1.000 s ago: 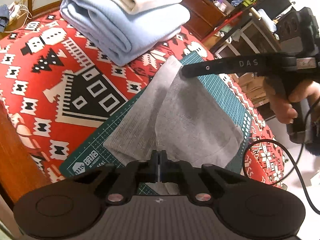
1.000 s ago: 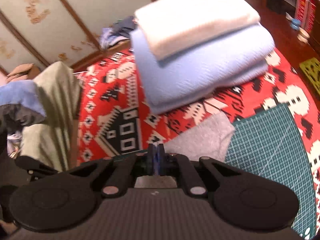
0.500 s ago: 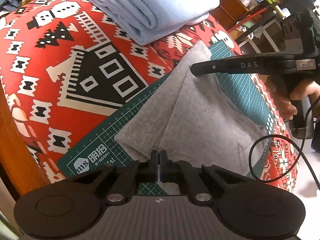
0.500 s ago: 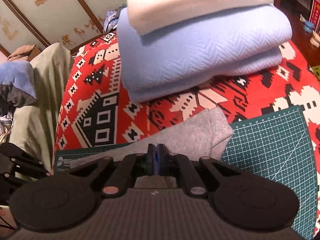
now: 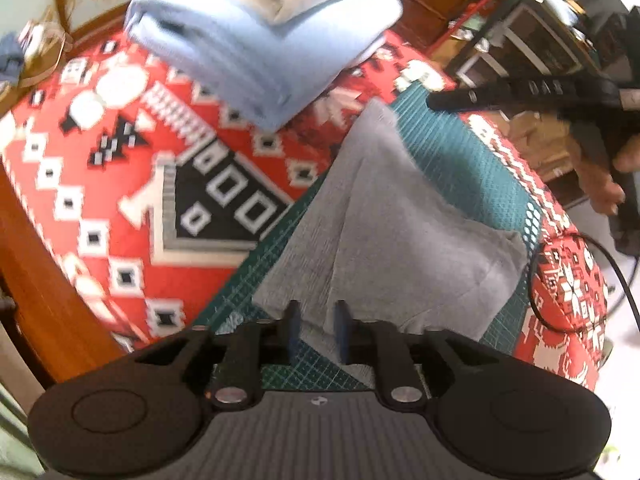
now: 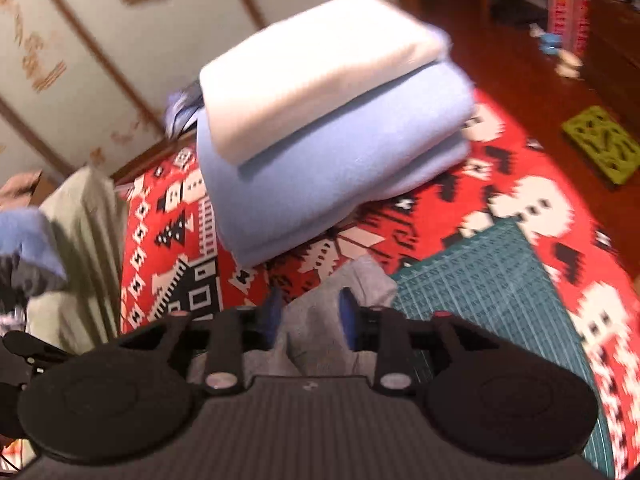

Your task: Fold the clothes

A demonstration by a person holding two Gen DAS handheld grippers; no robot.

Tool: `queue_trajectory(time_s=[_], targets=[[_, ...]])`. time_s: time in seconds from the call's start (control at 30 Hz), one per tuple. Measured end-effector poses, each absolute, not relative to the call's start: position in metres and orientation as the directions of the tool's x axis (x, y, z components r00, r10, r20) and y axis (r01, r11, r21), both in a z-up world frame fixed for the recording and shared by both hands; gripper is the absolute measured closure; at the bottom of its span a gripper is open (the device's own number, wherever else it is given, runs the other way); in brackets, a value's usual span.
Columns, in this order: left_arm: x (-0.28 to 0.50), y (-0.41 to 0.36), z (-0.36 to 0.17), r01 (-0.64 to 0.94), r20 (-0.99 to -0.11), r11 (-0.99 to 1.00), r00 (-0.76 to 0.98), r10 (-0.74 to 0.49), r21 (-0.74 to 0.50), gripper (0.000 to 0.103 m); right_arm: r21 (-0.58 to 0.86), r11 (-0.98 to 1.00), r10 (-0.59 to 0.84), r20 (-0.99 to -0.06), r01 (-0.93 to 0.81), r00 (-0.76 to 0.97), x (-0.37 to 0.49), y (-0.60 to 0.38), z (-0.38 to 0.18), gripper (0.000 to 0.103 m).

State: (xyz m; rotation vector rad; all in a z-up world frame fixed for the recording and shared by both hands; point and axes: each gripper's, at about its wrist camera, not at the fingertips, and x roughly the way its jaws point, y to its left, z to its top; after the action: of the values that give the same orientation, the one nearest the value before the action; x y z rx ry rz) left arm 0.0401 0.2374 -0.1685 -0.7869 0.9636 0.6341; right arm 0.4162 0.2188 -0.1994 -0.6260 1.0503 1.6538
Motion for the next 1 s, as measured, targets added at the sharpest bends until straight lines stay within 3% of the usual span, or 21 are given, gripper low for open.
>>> queue_trajectory(time_s=[0.2, 0.27, 0.5, 0.57, 0.63, 0.73, 0.77, 0.8, 0.83, 1.0], targets=[[0.071, 0.243, -0.150, -0.653, -0.873, 0.708, 0.476, 0.108, -0.269, 0.063, 0.285, 0.128, 0.477, -0.858, -0.950, -0.193, 0.410, 0.152, -0.186, 0.019], [0.085, 0.247, -0.155, -0.593, -0.867, 0.759, 0.491, 0.078, -0.268, 0.063, 0.260, 0.207, 0.467, -0.873, -0.943, -0.138, 0.406, 0.129, -0.186, 0.014], [0.135, 0.266, -0.175, -0.370, -0.854, 0.893, 0.520, -0.030, -0.256, 0.070, 0.129, 0.509, 0.413, -0.904, -0.851, 0.110, 0.397, 0.073, -0.211, 0.013], [0.146, 0.275, -0.180, -0.332, -0.845, 0.901, 0.530, -0.067, -0.280, 0.085, 0.071, 0.549, 0.388, -0.904, -0.833, 0.179, 0.394, 0.067, -0.217, 0.013], [0.156, 0.281, -0.188, -0.300, -0.838, 0.904, 0.535, -0.105, -0.305, 0.089, 0.044, 0.587, 0.368, -0.904, -0.808, 0.217, 0.395, 0.065, -0.221, 0.017], [0.167, 0.287, -0.202, -0.252, -0.850, 0.924, 0.512, -0.124, -0.287, 0.093, 0.040, 0.650, 0.344, -0.906, -0.759, 0.247, 0.398, 0.065, -0.227, 0.044], [0.170, 0.290, -0.205, -0.240, -0.853, 0.929, 0.506, -0.128, -0.281, 0.094, 0.034, 0.668, 0.333, -0.907, -0.744, 0.257, 0.399, 0.066, -0.229, 0.068], [0.171, 0.293, -0.207, -0.230, -0.854, 0.932, 0.503, -0.133, -0.280, 0.094, 0.030, 0.683, 0.324, -0.908, -0.730, 0.266, 0.400, 0.068, -0.232, 0.087], [0.173, 0.296, -0.209, -0.221, -0.856, 0.934, 0.499, -0.138, -0.279, 0.094, 0.027, 0.697, 0.317, -0.908, -0.717, 0.274, 0.402, 0.070, -0.235, 0.091], [0.179, 0.309, -0.218, -0.185, -0.861, 0.943, 0.484, -0.157, -0.276, 0.095, 0.072, 0.741, 0.322, -0.910, -0.667, 0.260, 0.409, 0.080, -0.257, 0.092]])
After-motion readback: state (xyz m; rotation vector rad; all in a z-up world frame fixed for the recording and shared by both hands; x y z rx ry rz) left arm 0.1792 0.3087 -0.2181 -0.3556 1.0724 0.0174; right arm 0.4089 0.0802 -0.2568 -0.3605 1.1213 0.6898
